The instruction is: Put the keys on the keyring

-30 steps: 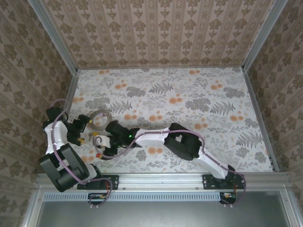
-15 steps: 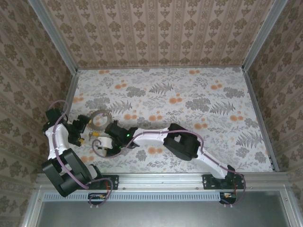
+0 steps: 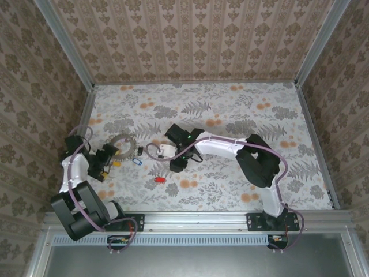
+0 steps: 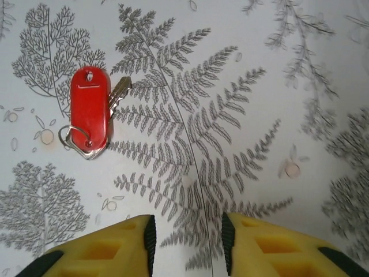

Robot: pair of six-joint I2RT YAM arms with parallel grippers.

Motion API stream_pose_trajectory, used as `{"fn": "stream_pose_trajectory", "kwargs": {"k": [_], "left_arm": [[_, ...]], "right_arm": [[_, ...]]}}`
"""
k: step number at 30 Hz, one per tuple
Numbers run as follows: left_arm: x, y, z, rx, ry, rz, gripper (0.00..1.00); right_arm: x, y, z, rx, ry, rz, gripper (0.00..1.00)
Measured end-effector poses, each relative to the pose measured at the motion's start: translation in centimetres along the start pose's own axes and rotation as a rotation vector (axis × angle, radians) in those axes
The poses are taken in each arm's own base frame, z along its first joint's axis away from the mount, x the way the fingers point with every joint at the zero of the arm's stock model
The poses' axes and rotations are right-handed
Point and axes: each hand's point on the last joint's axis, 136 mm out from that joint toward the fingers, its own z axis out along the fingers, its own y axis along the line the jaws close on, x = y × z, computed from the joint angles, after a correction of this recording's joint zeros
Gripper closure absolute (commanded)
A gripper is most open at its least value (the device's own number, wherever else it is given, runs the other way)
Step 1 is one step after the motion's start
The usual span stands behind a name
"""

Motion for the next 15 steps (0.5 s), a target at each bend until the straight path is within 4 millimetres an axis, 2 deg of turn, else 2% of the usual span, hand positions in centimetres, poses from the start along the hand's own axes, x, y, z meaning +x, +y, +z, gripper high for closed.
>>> {"fn": "stream_pose_trajectory", "kwargs": {"k": [2, 4, 7, 12, 15], "left_arm": [[0.3, -0.1, 0.2, -0.001, 0.009, 0.025, 0.00], [0.4, -0.2, 0.3, -0.002, 0.011, 0.042, 0.00], [0.4, -0.2, 0.3, -0.005, 0.013, 0.058, 0.00], [0.4, 0.1, 0.5, -0.019, 0.016, 0.077, 0.00], [0.4, 0.2, 0.6, -0.027, 0.014, 0.093, 0.00]], "right_arm": [[-0.9, 0.1, -1.0, 0.015, -0.010, 0.119, 0.57], [-2.5, 0.6, -1.8, 0.015, -0.032, 0.272, 0.61], [-4.5, 2.7, -2.2, -0.017, -0.061, 0.489, 0.60], [-3.4, 7.6, -1.0, -0.020, 0.047, 0.761, 0.60], [-2.4, 8.7, -0.6, 0.011, 0.112, 0.924, 0.55]]}}
